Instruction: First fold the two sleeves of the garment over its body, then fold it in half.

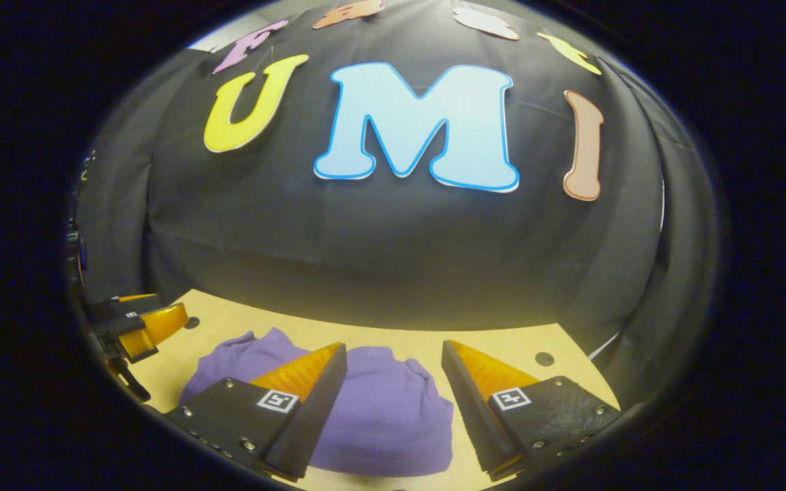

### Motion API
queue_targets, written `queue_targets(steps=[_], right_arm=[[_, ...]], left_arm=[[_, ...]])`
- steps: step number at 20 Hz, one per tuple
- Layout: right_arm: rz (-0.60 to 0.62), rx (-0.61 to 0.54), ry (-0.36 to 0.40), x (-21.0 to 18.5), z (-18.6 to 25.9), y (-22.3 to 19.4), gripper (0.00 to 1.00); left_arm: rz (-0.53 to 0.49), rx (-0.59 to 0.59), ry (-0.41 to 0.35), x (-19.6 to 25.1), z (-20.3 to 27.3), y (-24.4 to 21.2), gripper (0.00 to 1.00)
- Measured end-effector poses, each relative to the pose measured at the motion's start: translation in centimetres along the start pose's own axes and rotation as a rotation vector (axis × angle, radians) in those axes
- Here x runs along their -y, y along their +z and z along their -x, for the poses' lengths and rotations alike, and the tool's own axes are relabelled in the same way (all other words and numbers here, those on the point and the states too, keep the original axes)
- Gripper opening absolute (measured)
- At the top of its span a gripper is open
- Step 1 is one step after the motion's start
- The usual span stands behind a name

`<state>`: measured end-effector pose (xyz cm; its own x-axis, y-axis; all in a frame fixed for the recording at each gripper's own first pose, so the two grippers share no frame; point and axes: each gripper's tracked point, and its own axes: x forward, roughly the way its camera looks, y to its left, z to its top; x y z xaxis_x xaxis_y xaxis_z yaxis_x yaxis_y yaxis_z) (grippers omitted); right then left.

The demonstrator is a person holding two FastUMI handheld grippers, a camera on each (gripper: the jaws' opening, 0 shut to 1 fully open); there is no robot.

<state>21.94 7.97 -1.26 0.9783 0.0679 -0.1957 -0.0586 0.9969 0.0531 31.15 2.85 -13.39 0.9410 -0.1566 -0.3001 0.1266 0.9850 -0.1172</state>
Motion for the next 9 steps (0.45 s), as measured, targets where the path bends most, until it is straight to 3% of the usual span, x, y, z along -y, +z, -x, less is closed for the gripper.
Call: queue_targets(steps=[9], right_arm=[[-0.004,0.147,-0.007,1.6,9.0,3.0,0.87]], left_arm=[[-0.033,0.128,0.027,5.4,10.4,5.0,0.93]])
